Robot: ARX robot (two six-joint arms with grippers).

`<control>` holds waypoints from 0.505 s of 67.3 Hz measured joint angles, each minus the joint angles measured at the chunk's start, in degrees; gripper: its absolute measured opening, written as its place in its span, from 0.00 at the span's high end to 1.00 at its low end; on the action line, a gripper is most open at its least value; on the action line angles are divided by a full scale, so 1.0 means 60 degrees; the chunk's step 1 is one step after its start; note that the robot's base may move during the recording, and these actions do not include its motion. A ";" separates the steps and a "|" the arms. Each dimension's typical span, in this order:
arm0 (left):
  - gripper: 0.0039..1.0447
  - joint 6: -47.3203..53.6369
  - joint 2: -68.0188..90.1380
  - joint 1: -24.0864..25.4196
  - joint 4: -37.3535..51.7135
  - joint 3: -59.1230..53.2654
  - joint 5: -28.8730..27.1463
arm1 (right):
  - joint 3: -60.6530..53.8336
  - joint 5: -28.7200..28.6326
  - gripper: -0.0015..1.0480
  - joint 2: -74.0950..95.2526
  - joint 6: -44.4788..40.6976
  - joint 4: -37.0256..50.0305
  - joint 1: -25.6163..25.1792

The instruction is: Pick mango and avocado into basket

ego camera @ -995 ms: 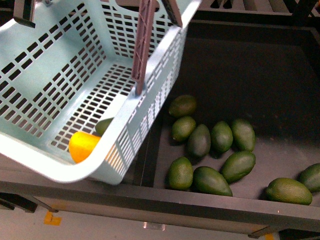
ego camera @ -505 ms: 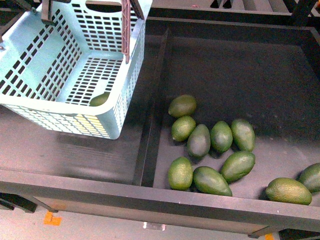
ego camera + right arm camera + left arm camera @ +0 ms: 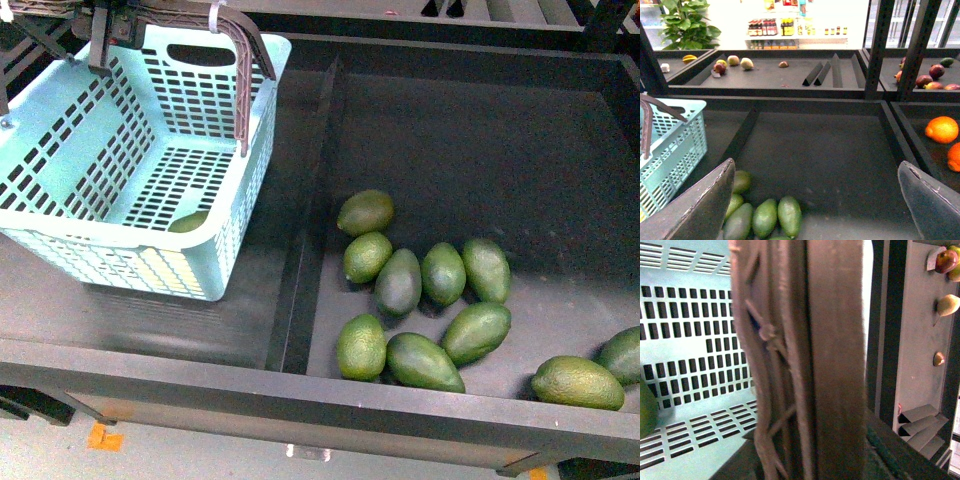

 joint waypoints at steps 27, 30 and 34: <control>0.08 -0.0339 -0.2932 -0.0036 -0.0324 -0.3264 -0.0372 | 0.0000 0.0000 0.08 0.0000 -0.0004 0.0000 0.0000; 0.08 -0.0335 -0.3676 -0.0015 -0.0208 -0.4044 -0.0463 | 0.0000 -0.0004 0.08 0.0000 -0.0004 0.0000 0.0000; 0.08 -0.0328 -0.4739 0.0018 -0.0047 -0.5136 -0.0550 | -0.0004 0.0000 0.08 0.0000 -0.0004 0.0000 0.0000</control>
